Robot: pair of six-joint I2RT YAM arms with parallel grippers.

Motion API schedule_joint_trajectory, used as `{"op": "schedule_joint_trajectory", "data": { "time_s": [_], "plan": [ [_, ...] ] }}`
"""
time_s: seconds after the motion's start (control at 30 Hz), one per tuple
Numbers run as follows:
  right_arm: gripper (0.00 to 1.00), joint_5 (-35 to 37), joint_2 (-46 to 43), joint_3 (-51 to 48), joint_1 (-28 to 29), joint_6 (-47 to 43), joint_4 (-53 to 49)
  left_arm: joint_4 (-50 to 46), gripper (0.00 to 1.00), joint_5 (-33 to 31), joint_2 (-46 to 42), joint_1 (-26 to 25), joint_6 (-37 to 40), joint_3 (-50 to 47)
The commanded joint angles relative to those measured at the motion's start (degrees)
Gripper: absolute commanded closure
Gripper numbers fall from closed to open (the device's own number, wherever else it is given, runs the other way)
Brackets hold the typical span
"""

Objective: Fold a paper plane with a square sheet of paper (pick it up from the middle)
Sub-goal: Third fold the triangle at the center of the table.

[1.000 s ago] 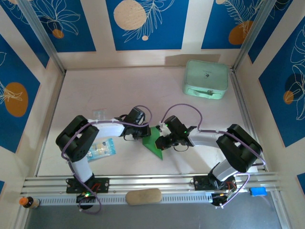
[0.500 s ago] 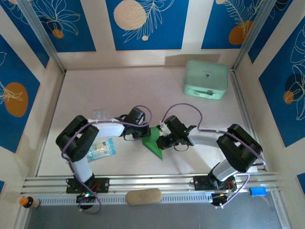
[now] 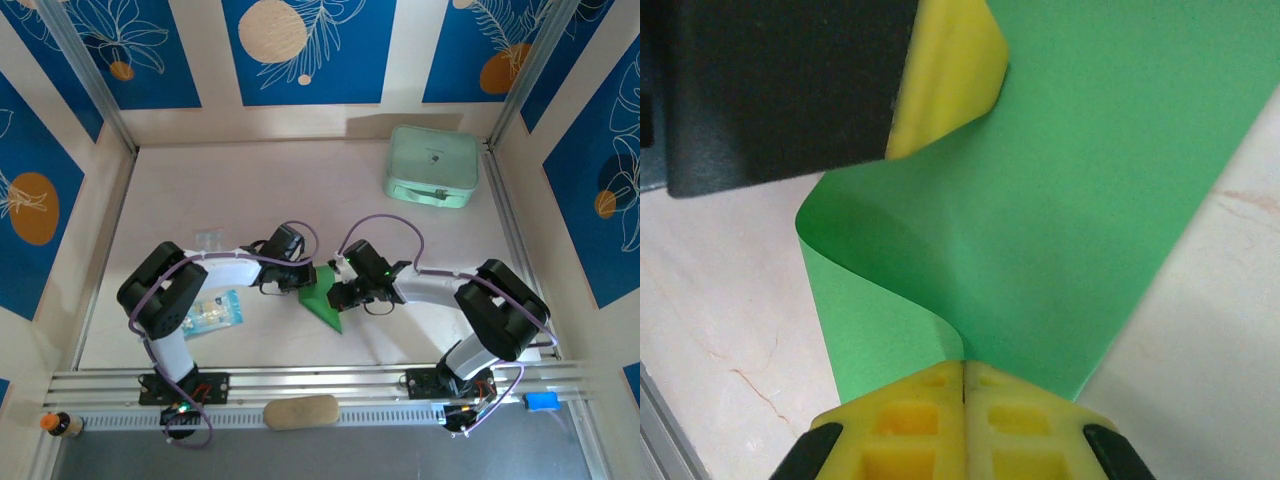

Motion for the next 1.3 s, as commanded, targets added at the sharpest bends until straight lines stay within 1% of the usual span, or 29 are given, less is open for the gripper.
{"op": "schedule_joint_trajectory", "data": {
  "time_s": [0.0, 0.93, 1.27],
  "plan": [
    [1.00, -0.1, 0.8, 1.2, -0.2, 0.0, -1.7, -1.5, 0.94, 0.7, -0.5, 0.6, -0.7, -1.0],
    [1.00, 0.3, 3.2, 0.7, -0.2, 0.6, -2.0, -2.0, 0.94, 0.6, -0.9, 0.6, -0.5, -0.6],
    [1.00, 0.1, 3.9, 0.8, -0.2, 0.8, -1.7, -6.4, 0.92, -0.1, -1.9, 1.0, 2.6, 4.3]
  ]
}}
